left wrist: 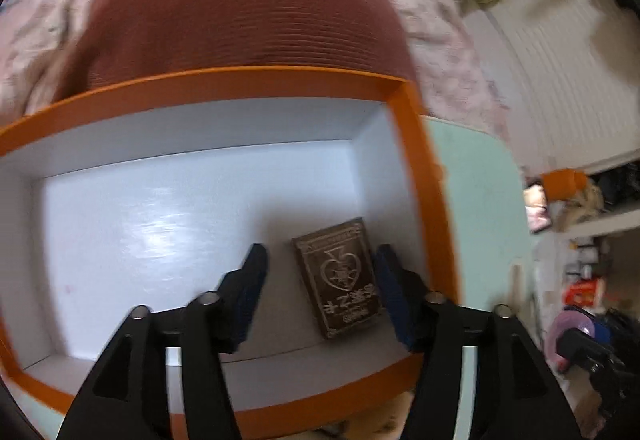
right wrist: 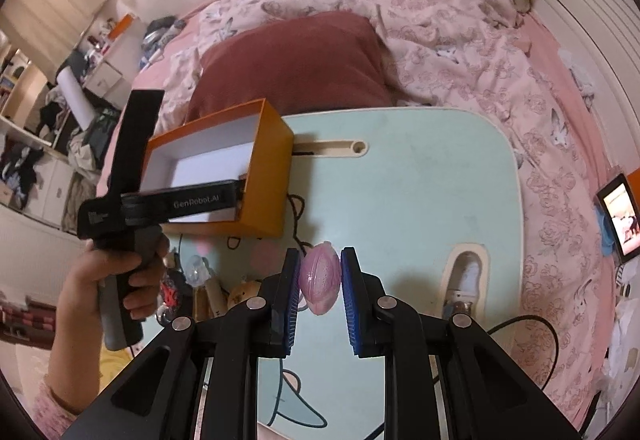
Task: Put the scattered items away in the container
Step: 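Lift the pink heart out with the right gripper while the left gripper grasps the brown card box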
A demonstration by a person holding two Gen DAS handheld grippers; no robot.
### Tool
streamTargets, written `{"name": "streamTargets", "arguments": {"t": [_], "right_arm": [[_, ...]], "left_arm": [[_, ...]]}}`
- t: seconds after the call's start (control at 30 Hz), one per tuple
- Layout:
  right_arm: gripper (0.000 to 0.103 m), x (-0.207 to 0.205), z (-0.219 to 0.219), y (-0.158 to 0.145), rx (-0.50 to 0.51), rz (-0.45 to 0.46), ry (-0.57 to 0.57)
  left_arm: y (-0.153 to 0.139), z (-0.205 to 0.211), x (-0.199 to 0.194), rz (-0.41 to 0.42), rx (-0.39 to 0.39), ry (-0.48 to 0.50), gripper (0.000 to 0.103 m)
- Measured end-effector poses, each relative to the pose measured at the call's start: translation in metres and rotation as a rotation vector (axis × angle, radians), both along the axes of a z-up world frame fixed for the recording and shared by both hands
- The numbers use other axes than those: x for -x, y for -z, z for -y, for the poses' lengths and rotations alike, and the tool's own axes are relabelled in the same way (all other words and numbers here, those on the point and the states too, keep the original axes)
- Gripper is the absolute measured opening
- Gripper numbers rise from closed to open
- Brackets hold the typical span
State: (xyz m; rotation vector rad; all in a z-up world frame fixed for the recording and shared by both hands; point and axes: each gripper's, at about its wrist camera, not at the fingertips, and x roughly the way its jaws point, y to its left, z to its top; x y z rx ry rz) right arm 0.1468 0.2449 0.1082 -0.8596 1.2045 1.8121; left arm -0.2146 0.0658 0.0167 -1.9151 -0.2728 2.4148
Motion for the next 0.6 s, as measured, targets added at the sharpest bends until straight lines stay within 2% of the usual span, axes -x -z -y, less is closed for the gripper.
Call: {"name": "streamTargets", "arguments": {"t": [0.1, 0.13, 0.27, 0.33, 0.4, 0.43, 0.5, 0.6], "right_arm": [[0.019, 0.005, 0.0, 0.003, 0.005, -0.002, -0.012], [0.019, 0.007, 0.0, 0.003, 0.005, -0.002, -0.017], [0.019, 0.014, 0.0, 0.005, 0.01, -0.006, -0.032], [0.019, 0.015, 0.0, 0.006, 0.013, -0.006, -0.036], [0.019, 0.016, 0.001, 0.006, 0.012, -0.007, -0.037], [0.019, 0.015, 0.002, 0.006, 0.012, -0.007, -0.037], [0.019, 0.016, 0.001, 0.006, 0.012, -0.005, -0.04], [0.019, 0.017, 0.005, 0.008, 0.013, 0.001, -0.047]], "left_arm": [[-0.008, 0.007, 0.001, -0.006, 0.125, 0.004, 0.061], [-0.01, 0.009, 0.001, -0.006, 0.143, -0.003, 0.061], [-0.016, 0.014, 0.002, -0.008, 0.061, -0.02, 0.061], [-0.009, 0.012, 0.002, 0.019, 0.079, -0.021, 0.062], [0.003, 0.005, 0.002, 0.052, 0.13, 0.0, 0.061], [0.007, 0.002, 0.001, 0.043, 0.167, 0.012, 0.059], [0.01, -0.001, -0.001, 0.021, 0.224, 0.012, 0.042], [0.011, 0.0, 0.0, 0.011, 0.21, 0.033, 0.041]]}}
